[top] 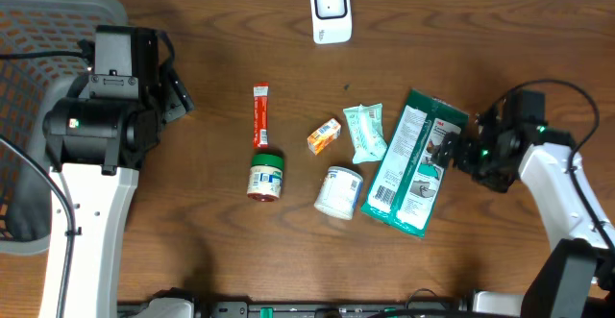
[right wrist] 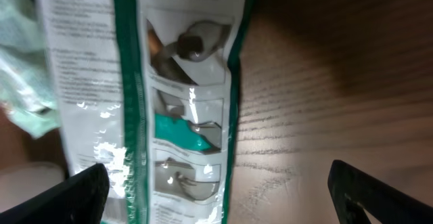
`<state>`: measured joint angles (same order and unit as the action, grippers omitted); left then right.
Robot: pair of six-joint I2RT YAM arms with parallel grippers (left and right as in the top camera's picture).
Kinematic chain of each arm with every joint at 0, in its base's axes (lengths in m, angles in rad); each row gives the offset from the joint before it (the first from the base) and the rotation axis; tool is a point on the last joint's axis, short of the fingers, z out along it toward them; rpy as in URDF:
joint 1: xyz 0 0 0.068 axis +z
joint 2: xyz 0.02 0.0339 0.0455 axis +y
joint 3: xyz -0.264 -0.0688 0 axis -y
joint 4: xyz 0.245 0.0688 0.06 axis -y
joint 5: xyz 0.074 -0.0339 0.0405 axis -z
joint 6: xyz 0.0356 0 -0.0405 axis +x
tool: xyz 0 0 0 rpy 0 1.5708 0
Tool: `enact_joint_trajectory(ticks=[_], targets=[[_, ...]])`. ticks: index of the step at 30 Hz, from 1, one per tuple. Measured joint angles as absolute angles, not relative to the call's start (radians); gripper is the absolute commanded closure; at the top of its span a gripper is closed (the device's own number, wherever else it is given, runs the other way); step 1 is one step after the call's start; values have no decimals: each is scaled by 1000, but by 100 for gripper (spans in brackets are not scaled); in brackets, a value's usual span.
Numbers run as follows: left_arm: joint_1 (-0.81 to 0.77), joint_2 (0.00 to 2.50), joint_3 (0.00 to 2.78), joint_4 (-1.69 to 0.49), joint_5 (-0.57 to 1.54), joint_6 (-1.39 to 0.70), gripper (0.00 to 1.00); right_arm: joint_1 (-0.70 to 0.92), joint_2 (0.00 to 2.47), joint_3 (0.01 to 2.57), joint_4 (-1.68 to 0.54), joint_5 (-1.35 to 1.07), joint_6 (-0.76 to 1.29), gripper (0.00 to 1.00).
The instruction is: Scan the item barcode
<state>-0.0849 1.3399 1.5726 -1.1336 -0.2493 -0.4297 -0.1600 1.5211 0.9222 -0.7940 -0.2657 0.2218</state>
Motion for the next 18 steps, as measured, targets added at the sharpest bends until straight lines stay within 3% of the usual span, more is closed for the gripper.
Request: enact_joint_trajectory(ticks=[13, 18], targets=[[-85, 1340, 1573, -1134, -250, -430, 17, -163, 1492, 639, -353, -376, 273, 7], [-85, 1340, 1573, -1134, -249, -430, 17, -162, 1474, 577, -252, -444, 273, 16]])
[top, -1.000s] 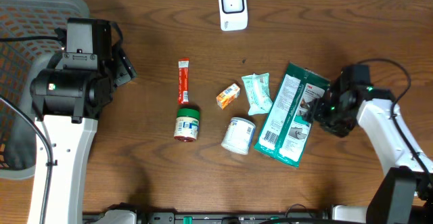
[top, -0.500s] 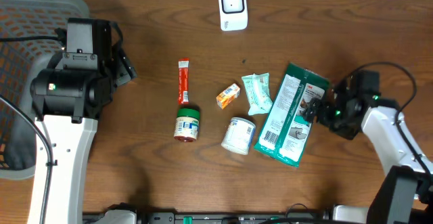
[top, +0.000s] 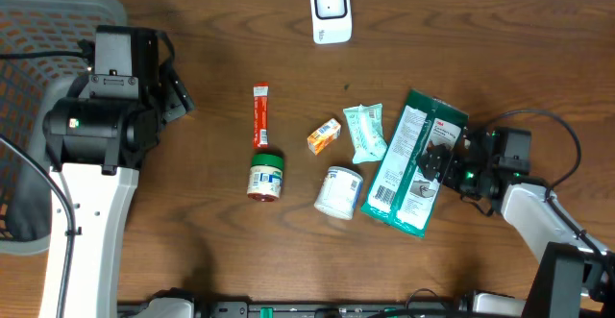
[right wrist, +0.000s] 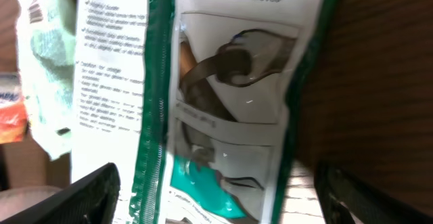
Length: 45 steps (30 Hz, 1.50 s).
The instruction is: Scan the item barcode
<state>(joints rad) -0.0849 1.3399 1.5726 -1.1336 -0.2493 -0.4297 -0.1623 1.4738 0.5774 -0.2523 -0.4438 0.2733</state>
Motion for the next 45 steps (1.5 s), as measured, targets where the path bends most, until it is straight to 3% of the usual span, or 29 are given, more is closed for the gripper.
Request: enact_joint_trajectory(ticks=[8, 11, 15, 20, 27, 34, 45], targets=[[-85, 1340, 1573, -1134, -250, -430, 17, -157, 1480, 535, -202, -543, 282, 43], [-85, 1340, 1573, -1134, -250, -430, 17, -156, 1488, 526, -192, -562, 282, 69], [-85, 1340, 1573, -1134, -250, -430, 17, -152, 1501, 511, -196, -573, 295, 83], [-85, 1340, 1573, -1134, -249, -430, 17, -151, 1501, 506, -197, -579, 300, 79], [-85, 1340, 1573, -1134, -249, -430, 17, -151, 1462, 506, -212, -588, 291, 48], [-85, 1340, 1573, -1134, -250, -430, 17, -151, 1441, 507, -260, -569, 280, 40], [-85, 1340, 1573, -1042, -249, -430, 18, -150, 1429, 508, -279, -549, 279, 38]])
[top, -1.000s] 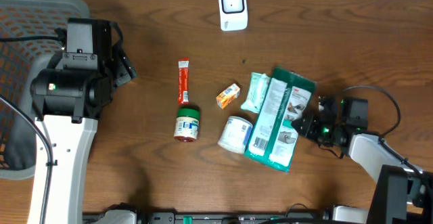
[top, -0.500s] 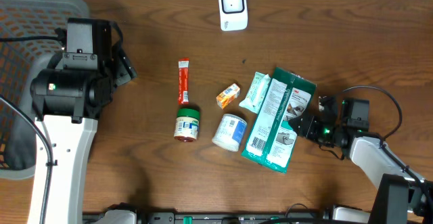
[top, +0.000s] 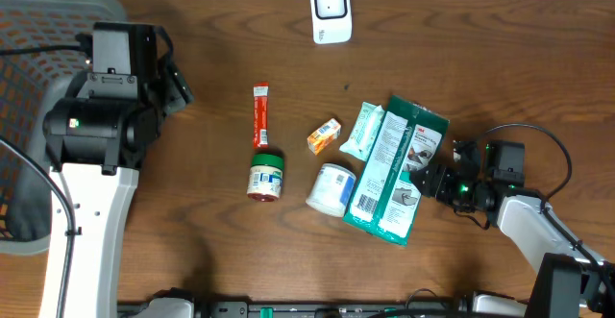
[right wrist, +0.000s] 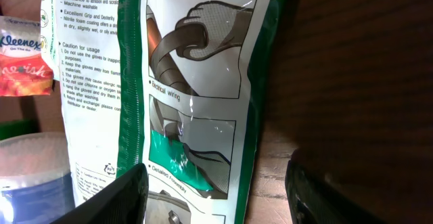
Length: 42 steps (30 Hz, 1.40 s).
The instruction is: Scan the item barcode
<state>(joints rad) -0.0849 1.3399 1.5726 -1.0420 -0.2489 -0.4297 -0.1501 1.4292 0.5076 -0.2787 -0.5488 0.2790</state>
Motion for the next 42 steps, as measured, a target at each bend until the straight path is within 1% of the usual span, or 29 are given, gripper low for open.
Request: enact_joint_trajectory(ticks=[1, 3, 4, 5, 6, 8, 9, 10, 12, 13, 14, 17, 21, 29, 33, 42], targets=[[-85, 1340, 1573, -1021, -246, -435, 4, -150, 1429, 508, -279, -549, 279, 37], [-85, 1340, 1572, -1018, -216, -450, 5, -150, 1428, 508, -279, -549, 279, 36], [-85, 1340, 1572, -1021, -189, -459, 27, -150, 1428, 508, -279, -549, 279, 35], [-84, 1340, 1573, -1021, -149, -467, 42, -150, 1428, 508, -279, -550, 280, 35], [-83, 1340, 1572, -1021, -104, -463, 53, -150, 1426, 508, -279, -549, 279, 35], [-86, 1341, 1572, -1021, -12, -453, 66, -150, 1425, 508, -279, -548, 279, 35], [-93, 1343, 1572, -1021, 37, -447, 67, -150, 1425, 508, -279, -549, 279, 35], [-103, 1346, 1570, -1022, 76, -433, 72, -150, 1425, 508, -279, -549, 279, 35], [-135, 1355, 1561, -1022, 134, -413, 77, -150, 1425, 508, -279, -549, 279, 35], [-159, 1363, 1551, -1021, 154, -405, 88, -150, 1425, 508, -279, -549, 279, 35], [-185, 1374, 1536, -1018, 172, -399, 92, -150, 1425, 508, -279, -549, 280, 34], [-278, 1420, 1488, -982, 205, -374, 93, -150, 1425, 508, -279, -550, 280, 34], [-426, 1541, 1459, -930, 245, -329, 93, -150, 1425, 509, -282, -550, 281, 34], [-662, 1763, 1452, -748, 313, -276, 93, -156, 1424, 512, -300, -550, 281, 33], [-717, 1838, 1452, -702, 318, -264, 93, -171, 1421, 514, -315, -556, 283, 28], [-775, 1961, 1452, -563, 320, -260, 92, -182, 1419, 517, -327, -558, 285, 28]])
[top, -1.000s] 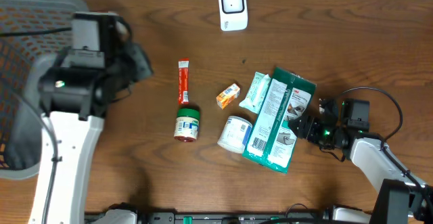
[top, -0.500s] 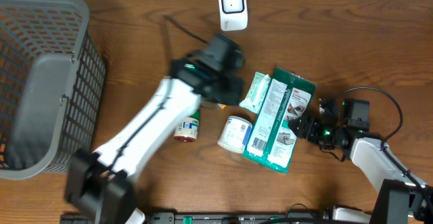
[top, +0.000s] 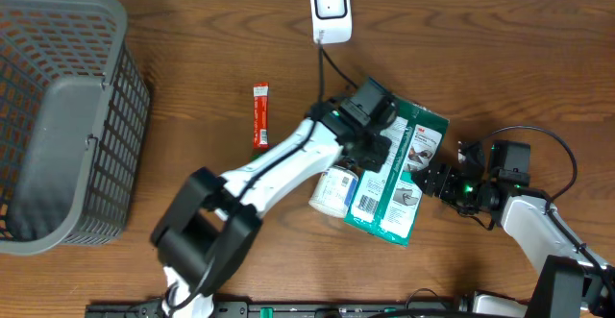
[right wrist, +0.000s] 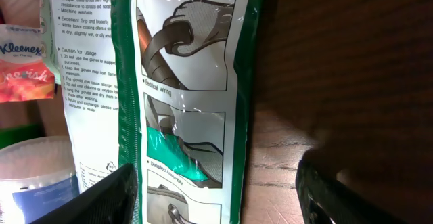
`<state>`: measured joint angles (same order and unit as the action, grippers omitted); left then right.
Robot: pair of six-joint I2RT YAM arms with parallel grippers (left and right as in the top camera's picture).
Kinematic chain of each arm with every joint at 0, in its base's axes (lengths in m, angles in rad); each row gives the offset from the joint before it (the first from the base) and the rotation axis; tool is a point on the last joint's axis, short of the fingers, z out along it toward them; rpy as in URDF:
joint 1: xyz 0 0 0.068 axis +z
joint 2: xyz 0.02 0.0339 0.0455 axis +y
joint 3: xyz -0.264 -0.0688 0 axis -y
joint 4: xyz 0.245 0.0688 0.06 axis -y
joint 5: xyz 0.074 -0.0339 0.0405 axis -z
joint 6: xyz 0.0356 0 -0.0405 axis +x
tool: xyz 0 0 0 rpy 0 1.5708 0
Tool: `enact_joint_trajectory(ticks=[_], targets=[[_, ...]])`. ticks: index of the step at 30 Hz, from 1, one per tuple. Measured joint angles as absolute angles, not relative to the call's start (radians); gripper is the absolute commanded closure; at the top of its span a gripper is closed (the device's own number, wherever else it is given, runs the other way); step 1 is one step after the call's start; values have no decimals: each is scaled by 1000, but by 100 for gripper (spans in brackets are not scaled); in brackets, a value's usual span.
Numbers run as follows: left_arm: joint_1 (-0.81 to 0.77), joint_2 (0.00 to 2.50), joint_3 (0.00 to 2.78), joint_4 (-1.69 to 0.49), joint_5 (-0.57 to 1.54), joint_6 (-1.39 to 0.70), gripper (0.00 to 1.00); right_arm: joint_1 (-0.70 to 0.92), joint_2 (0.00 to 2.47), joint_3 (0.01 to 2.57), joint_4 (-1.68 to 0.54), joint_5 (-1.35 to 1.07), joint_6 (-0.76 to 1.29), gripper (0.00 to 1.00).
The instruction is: Scan the item barcode
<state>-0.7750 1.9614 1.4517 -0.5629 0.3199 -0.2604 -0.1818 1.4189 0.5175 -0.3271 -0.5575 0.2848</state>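
The green-and-white gloves package (top: 399, 179) lies flat on the table, its printed side up, and fills the right wrist view (right wrist: 183, 82). My right gripper (top: 437, 179) is low at the package's right edge and open. Its fingers (right wrist: 88, 197) straddle that edge (right wrist: 216, 207) without closing on it. My left arm reaches across the table, and its gripper (top: 377, 143) is over the package's upper left part; its jaws cannot be made out. The white scanner (top: 330, 11) stands at the far edge with its cable running toward the left arm.
A grey basket (top: 115, 87) stands at the left. A red stick packet (top: 260, 116) lies left of centre. A white tub (top: 330, 191) touches the package's left side, seen also as the white tub (right wrist: 40, 176). An orange tissue packet (right wrist: 24, 61) lies beyond it.
My left arm was parked over the basket at the left; now it stretches across the table with its gripper over the package's upper left. The right gripper and package have hardly moved.
My right gripper was open at the package's right edge, then lower and closer to it. By 1.4 s ago the package had shifted left and turned, crowding the tub and tissue pack. Now the left arm has come over the package.
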Motion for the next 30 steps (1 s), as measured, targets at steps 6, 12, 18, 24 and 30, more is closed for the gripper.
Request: enact_joint_trajectory(ticks=[6, 12, 18, 24, 30], targets=[[-788, 2063, 1451, -499, 311, -260, 92, -182, 1419, 521, -337, -556, 285, 27], [-788, 2072, 1451, -478, 281, -257, 92, -182, 1419, 522, -339, -557, 285, 24], [-789, 2073, 1451, -478, 274, -252, 92, -182, 1419, 523, -340, -562, 285, 23], [-794, 2093, 1451, -464, 269, -246, 92, -182, 1419, 522, -339, -565, 285, 22], [-797, 2104, 1451, -463, 266, -245, 92, -184, 1413, 495, -277, -580, 307, 21]])
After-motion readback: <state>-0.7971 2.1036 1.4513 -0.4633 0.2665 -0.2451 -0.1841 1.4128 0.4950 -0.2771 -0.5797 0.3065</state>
